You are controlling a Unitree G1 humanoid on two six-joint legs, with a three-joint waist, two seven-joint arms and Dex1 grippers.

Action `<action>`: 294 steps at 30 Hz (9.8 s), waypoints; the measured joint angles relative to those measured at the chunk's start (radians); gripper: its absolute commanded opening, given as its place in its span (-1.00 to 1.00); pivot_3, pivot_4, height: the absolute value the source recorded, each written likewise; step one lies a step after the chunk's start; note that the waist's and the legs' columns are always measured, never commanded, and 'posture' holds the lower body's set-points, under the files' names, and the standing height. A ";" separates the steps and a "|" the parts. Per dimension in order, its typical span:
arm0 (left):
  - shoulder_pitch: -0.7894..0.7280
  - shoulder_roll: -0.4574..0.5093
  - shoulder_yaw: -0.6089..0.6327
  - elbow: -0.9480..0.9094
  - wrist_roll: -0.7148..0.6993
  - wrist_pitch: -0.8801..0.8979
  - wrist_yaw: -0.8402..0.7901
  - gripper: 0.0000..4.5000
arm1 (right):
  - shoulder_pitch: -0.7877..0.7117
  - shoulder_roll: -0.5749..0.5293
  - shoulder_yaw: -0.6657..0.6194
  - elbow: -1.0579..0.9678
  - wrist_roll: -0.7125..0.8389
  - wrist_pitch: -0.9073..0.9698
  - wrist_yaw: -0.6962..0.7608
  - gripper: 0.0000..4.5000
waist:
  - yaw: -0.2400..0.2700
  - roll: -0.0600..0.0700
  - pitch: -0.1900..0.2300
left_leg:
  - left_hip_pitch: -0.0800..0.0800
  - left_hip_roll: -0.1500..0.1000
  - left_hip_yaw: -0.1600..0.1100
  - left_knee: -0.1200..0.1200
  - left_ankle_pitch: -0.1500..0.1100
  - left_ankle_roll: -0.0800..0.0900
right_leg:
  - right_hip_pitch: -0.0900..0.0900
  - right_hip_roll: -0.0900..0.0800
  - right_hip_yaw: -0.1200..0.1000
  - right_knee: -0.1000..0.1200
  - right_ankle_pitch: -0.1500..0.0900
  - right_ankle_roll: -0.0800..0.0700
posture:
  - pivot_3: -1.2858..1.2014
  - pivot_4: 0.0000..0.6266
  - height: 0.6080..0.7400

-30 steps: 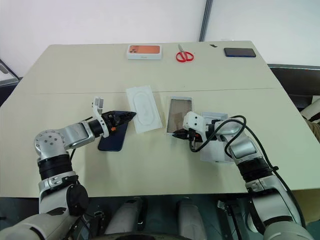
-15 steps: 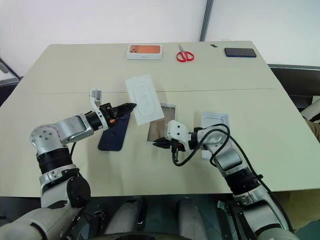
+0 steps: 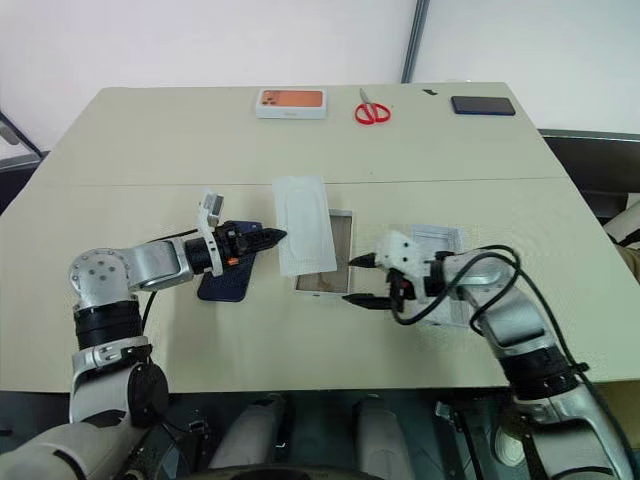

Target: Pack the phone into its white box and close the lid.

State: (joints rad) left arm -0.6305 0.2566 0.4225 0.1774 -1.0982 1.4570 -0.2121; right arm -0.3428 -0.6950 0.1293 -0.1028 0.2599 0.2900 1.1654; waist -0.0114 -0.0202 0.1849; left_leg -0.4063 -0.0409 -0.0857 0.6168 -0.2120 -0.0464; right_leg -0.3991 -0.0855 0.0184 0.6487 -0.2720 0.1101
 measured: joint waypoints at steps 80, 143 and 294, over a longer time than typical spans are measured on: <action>0.431 0.270 -0.360 -0.302 0.649 -1.164 -0.627 0.51 | -0.352 0.339 0.267 0.410 -0.409 -0.125 -0.256 -0.98 | -0.007 0.001 0.000 | -0.002 0.004 0.001 -0.003 0.000 0.000 | -0.005 0.003 0.001 0.001 0.001 -0.002 | 0.03 -0.52 1.00; 0.247 0.455 -0.174 0.088 0.414 -0.458 -0.657 0.51 | -0.537 0.545 0.398 0.547 -0.492 0.045 -0.214 -0.98 | -0.024 0.003 -0.002 | 0.000 0.003 -0.001 -0.003 0.001 -0.001 | -0.007 0.002 0.002 0.005 0.001 -0.002 | 0.03 -0.52 1.00; 0.179 0.252 -0.041 0.046 0.290 -0.108 -0.484 0.51 | -0.502 0.557 0.399 0.537 -0.570 -0.012 -0.247 -0.98 | -0.036 0.000 -0.013 | 0.014 0.003 -0.002 -0.022 0.004 -0.007 | 0.001 0.002 0.004 -0.002 0.000 -0.002 | 0.03 -0.52 1.00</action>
State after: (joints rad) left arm -0.4518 0.5081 0.3812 0.2234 -0.8086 1.3494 -0.6959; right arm -0.8448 -0.1384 0.5279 0.4342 -0.3100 0.2777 0.9184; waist -0.0470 -0.0198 0.1724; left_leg -0.3923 -0.0376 -0.0880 0.5949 -0.2084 -0.0533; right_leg -0.3984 -0.0832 0.0221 0.6462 -0.2720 0.1079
